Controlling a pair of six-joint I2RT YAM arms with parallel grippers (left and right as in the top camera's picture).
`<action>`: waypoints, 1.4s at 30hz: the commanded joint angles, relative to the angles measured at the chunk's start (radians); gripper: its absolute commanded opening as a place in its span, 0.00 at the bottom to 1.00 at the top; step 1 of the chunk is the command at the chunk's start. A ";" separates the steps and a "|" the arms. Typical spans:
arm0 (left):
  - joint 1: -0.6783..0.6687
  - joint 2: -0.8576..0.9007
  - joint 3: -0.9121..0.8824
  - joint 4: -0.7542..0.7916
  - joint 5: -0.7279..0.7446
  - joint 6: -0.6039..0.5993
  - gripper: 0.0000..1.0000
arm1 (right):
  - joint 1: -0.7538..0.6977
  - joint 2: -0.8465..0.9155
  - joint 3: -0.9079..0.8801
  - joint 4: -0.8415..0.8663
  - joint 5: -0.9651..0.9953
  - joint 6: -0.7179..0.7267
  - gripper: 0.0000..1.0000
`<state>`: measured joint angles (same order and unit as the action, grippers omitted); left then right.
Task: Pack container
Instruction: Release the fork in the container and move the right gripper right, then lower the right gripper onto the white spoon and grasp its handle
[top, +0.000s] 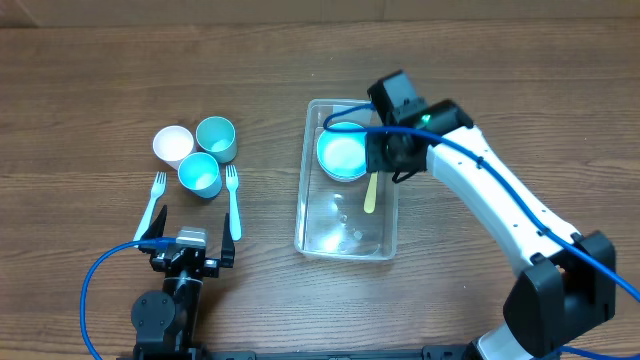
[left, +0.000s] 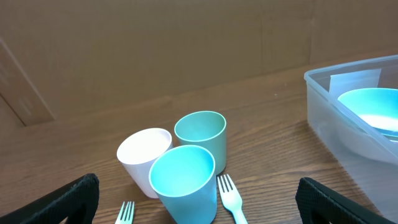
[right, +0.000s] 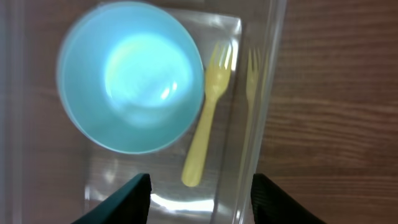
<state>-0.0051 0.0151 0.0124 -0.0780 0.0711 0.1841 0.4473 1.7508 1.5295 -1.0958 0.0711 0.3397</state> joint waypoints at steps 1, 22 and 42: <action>-0.002 -0.010 -0.004 0.001 0.007 0.011 1.00 | -0.025 -0.085 0.160 -0.123 0.109 0.032 0.54; -0.002 -0.010 -0.004 0.001 0.006 0.011 1.00 | -0.791 -0.217 -0.232 -0.218 0.029 -0.086 0.66; -0.002 -0.010 -0.004 0.001 0.006 0.011 1.00 | -0.841 -0.215 -0.563 0.148 -0.039 -0.349 1.00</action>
<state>-0.0051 0.0151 0.0124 -0.0780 0.0711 0.1841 -0.3985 1.5475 1.0206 -0.9779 0.0490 0.0635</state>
